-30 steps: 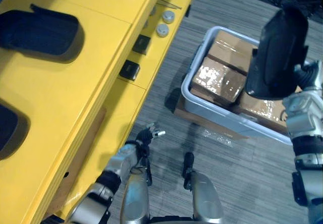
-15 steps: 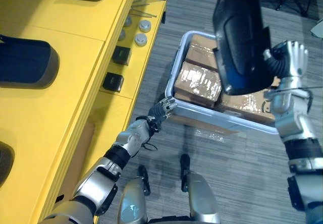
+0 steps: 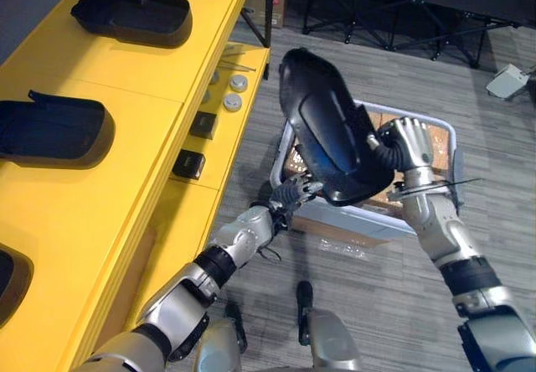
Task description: Walk over and take plastic housings, then place them on the shelf
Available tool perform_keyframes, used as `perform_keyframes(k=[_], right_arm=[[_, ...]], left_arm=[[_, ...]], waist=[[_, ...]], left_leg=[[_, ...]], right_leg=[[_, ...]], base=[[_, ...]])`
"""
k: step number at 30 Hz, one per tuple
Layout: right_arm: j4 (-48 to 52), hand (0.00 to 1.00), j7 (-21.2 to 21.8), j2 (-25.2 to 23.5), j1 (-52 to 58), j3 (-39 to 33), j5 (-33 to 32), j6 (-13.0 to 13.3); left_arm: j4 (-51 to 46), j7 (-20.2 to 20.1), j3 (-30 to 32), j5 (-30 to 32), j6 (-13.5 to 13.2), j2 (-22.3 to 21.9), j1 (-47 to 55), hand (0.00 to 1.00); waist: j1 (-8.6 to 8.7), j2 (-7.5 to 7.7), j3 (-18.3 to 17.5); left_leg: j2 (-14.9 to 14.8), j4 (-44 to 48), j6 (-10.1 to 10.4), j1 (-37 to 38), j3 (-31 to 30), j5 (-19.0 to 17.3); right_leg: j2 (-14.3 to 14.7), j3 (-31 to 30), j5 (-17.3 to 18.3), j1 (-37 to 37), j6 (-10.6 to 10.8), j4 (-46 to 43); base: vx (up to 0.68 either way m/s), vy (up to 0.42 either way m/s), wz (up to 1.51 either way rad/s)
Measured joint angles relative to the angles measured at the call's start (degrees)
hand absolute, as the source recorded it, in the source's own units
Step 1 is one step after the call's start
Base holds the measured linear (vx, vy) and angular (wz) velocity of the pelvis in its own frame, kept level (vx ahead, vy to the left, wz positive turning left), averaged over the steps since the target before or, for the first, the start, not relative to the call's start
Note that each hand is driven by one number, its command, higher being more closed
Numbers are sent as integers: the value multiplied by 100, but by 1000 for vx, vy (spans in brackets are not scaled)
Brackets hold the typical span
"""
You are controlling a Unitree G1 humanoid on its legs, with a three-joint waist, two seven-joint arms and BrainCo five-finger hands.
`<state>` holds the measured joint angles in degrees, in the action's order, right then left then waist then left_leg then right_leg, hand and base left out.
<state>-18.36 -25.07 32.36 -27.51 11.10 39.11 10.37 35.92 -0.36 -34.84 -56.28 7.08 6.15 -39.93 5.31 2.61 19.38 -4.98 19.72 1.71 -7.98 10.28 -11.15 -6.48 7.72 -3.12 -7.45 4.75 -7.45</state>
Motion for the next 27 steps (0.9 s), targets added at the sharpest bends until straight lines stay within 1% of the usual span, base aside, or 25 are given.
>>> perform_keyframes(k=[3,6,9,10,11,13,14,15,16,17,18,20,22,23,25,27], right_arm=[[0,100,3,-126,-1,153,-1,46],[1,100,20,-228,-1,413,-2,58],[1,100,47,-355,-1,445,-3,51],[2,100,47,-386,-1,457,-8,37],[1,100,46,-454,4,502,-12,-19],[-1,100,38,-539,16,552,-16,-65],[-6,100,11,-687,58,612,-19,-152],[-6,100,6,-711,72,615,-19,-168],[-11,100,-15,-807,158,611,-28,-196],[-14,100,-24,-849,205,612,-50,-209],[-17,100,-69,-915,289,626,-82,-217],[-17,100,-156,-992,403,653,-208,-217],[-17,100,-295,-1099,583,670,-287,-215],[-11,100,-382,-1168,651,724,-291,-192],[-3,100,-509,-1291,726,788,-294,-177],[-4,100,-615,-1373,770,832,-296,-177]], left_arm=[[4,14,-15,2,-76,-5,0,0],[44,90,-41,16,-96,-45,1,0],[144,326,-182,25,-251,-44,2,0],[145,448,-200,5,-362,-47,6,0],[145,675,-198,-102,-581,-51,19,100],[145,841,-176,-246,-803,-54,24,100],[145,1120,-34,-425,-1196,-101,89,100],[145,1149,7,-448,-1244,-118,98,100],[145,1278,179,-482,-1454,-199,127,100],[145,1351,271,-497,-1542,-237,141,100],[144,1451,342,-522,-1693,-239,181,100],[145,1553,439,-529,-1851,-242,188,100],[143,1689,533,-656,-2136,-261,189,100],[144,1800,535,-684,-2168,-263,198,100],[144,1898,599,-731,-2180,-262,244,100],[144,1904,616,-829,-2180,-266,312,100]], waist=[[-6,4,-56],[-11,7,-147],[-51,7,-155],[-85,10,-157],[-118,41,-183],[-135,73,-203],[-144,135,-245],[-147,143,-250],[-169,188,-277],[-181,202,-286],[-189,226,-308],[-202,244,-318],[-223,271,-335],[-228,286,-343],[-226,328,-370],[-229,389,-384]], left_leg=[[5,-23,0,34,0,0],[11,-26,-1,23,-3,1],[17,-39,-2,65,-9,3],[22,-56,3,73,-9,11],[44,-135,11,88,-6,61],[53,-184,23,89,-16,100],[61,-262,36,111,-25,159],[63,-275,39,115,-27,172],[75,-349,43,152,-33,227],[77,-378,49,180,-39,243],[77,-425,60,231,-40,263],[76,-461,66,277,-44,281],[82,-541,74,298,-47,315],[78,-546,79,298,-46,321],[72,-570,86,307,-47,340],[76,-635,94,365,-62,375]], right_leg=[[6,3,-43,71,4,102],[7,4,-70,80,6,155],[10,7,-107,153,8,228],[8,6,-123,160,8,244],[0,4,-162,169,7,309],[-1,11,-181,170,2,345],[0,22,-192,171,-9,366],[-1,24,-192,171,-9,367],[-5,31,-195,173,-14,368],[-5,34,-195,191,-14,369],[-1,35,-195,226,-15,377],[4,39,-194,270,-15,393],[2,41,-194,277,-16,408],[8,41,-195,277,-18,417],[16,42,-202,278,-27,426],[17,75,-216,335,-42,468]], base=[[-5,38,0],[-13,36,0],[-21,34,0],[-39,30,-2],[-39,24,-1],[-29,2,3],[-23,-10,4],[-20,-16,6],[-6,-13,5],[-8,-13,4],[0,0,0],[0,0,0],[-44,-1,0],[-38,-1,0],[-16,-1,-1],[-14,-3,5]])
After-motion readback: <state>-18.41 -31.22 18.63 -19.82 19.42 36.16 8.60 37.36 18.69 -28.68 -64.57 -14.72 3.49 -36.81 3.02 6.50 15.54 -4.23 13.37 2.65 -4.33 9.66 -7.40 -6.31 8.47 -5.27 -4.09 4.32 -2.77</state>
